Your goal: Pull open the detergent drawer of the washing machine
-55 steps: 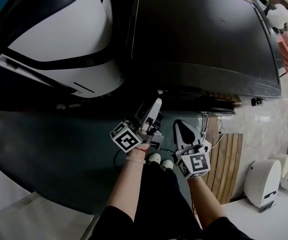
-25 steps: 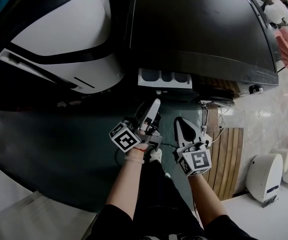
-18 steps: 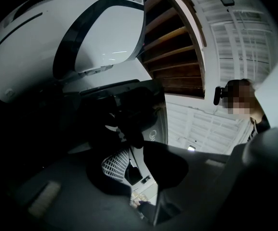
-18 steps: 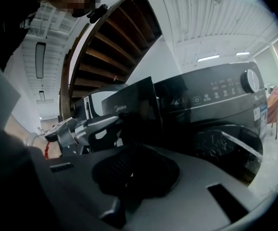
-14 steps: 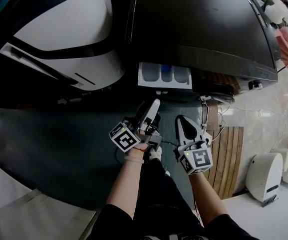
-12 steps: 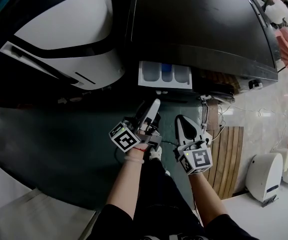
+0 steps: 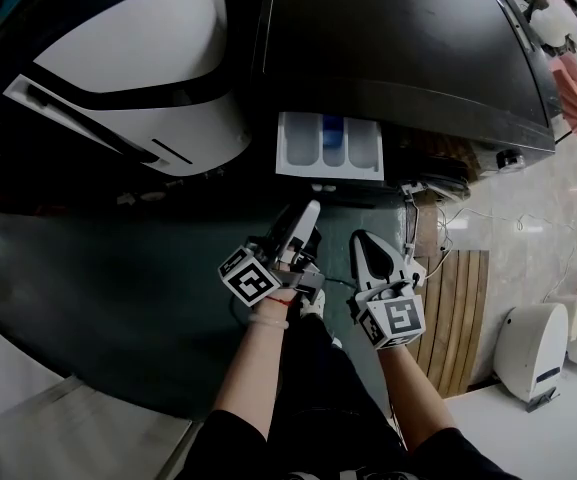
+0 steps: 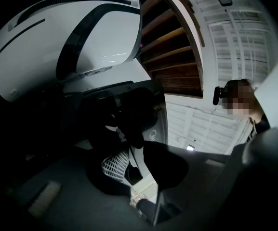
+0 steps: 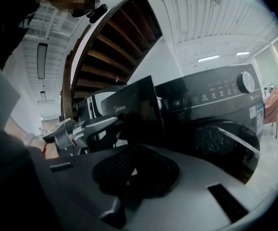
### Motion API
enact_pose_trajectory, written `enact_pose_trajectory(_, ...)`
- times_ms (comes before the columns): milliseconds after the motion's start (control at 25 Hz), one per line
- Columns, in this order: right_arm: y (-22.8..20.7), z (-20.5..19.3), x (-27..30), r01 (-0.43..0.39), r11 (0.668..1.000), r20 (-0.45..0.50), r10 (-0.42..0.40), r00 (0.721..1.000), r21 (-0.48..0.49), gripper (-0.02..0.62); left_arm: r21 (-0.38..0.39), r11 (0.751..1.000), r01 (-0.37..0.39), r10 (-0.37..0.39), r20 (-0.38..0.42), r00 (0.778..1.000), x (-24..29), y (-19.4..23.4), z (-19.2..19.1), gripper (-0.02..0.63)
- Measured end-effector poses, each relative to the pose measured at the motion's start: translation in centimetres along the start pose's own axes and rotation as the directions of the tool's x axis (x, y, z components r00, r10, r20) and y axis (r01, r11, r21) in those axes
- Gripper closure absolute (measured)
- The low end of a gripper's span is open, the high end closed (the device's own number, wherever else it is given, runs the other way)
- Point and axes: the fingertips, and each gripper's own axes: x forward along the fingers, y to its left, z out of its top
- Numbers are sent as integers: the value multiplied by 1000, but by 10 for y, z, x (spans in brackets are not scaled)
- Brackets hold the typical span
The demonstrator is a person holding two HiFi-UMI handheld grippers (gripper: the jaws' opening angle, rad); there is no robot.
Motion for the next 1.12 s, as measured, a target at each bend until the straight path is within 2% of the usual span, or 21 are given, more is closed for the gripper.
enact_pose_trajectory(1120, 21, -7, -46, 1, 1000, 16, 0, 1000, -13, 575, -5, 1000, -28, 28, 3, 1000, -39, -22, -25, 510)
